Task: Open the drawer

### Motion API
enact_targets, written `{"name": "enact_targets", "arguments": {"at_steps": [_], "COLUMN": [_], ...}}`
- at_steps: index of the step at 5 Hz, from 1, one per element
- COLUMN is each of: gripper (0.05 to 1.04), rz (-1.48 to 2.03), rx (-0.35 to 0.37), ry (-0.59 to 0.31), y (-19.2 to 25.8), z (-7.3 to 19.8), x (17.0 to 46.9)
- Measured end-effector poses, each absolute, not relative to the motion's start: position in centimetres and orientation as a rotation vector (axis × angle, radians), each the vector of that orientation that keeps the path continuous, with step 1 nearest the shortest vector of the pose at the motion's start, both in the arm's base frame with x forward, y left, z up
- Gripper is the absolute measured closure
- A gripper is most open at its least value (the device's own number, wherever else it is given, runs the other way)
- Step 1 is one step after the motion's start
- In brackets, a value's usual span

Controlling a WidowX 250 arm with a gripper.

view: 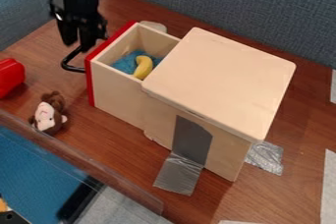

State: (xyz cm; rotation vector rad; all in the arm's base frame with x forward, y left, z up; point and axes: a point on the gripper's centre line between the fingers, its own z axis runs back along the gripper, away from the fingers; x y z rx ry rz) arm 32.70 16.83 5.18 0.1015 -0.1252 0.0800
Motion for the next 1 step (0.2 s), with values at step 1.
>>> {"name": "enact_targets", "arguments": {"at_steps": [1], "gripper": [0.151], "rz": [0.084], "rx": [0.117], "ry": [-0.185], "y": [17.32], "z": [7.95], "x": [32.55]}}
